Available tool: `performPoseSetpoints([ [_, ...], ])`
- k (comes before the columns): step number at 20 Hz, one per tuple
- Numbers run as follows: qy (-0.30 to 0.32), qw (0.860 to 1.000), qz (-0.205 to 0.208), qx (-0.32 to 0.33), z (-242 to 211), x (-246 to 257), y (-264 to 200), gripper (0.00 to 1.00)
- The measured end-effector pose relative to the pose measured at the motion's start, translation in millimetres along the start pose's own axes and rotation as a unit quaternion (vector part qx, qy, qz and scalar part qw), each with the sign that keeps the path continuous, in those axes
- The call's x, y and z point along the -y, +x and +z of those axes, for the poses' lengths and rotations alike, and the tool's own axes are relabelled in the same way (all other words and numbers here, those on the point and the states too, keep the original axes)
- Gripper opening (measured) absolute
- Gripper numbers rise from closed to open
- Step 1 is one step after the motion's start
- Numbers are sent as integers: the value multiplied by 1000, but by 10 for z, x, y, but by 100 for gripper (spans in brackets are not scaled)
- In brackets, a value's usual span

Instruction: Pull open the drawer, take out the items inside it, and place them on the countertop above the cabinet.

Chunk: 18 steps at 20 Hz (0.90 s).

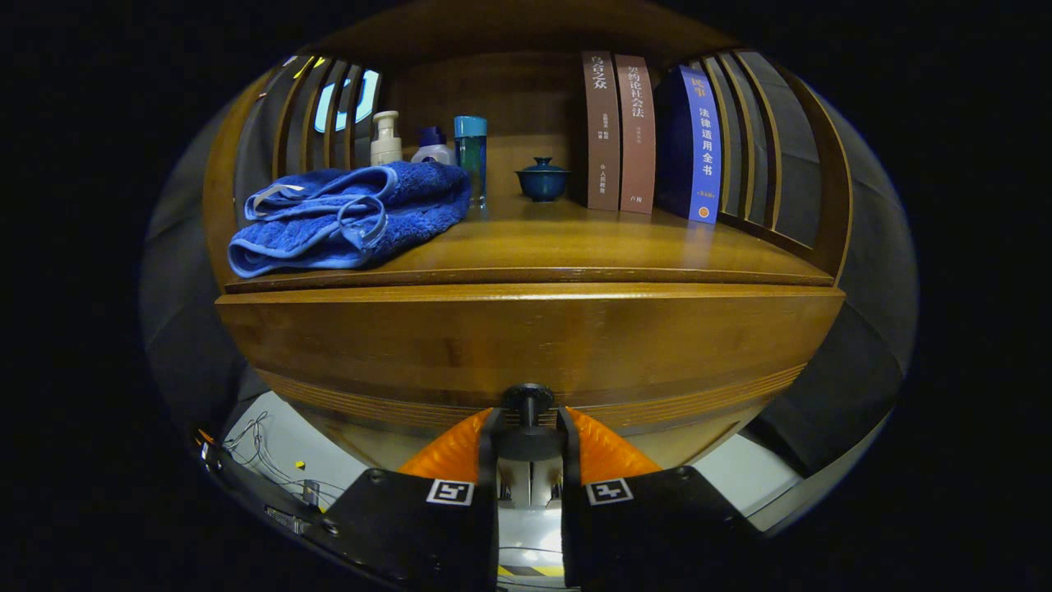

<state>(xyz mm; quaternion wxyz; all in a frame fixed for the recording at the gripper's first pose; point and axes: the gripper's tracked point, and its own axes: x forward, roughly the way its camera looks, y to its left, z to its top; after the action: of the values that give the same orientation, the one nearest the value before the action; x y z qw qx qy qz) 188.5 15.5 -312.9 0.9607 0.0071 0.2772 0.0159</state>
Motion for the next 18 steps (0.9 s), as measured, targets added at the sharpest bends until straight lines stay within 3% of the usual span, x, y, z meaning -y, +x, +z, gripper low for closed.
performPoseSetpoints([
  [18, -4, 999, -5, -35, -715, 43, -1365, 34],
])
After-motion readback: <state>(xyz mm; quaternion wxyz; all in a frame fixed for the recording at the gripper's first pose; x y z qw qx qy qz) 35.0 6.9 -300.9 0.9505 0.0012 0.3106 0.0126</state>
